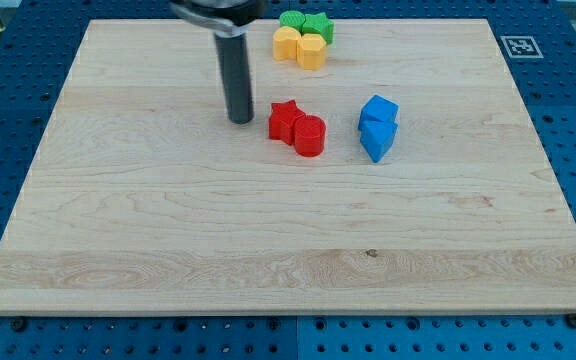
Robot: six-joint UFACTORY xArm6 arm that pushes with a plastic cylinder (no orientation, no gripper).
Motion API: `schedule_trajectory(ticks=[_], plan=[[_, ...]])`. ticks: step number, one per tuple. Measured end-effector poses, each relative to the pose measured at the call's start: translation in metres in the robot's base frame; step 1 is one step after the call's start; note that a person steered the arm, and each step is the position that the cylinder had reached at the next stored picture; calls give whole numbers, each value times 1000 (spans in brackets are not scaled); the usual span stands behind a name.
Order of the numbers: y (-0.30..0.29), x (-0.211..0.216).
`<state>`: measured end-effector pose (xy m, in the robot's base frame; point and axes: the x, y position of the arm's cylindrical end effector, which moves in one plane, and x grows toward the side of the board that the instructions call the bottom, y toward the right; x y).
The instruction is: Move the blue cube into the red star
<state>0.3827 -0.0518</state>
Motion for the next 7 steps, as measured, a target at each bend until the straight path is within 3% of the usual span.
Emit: schedule_trajectory(ticks=[3, 4, 5, 6, 7], plan=[[53, -11], [57, -44], [103, -69], [164, -68], [213, -39]])
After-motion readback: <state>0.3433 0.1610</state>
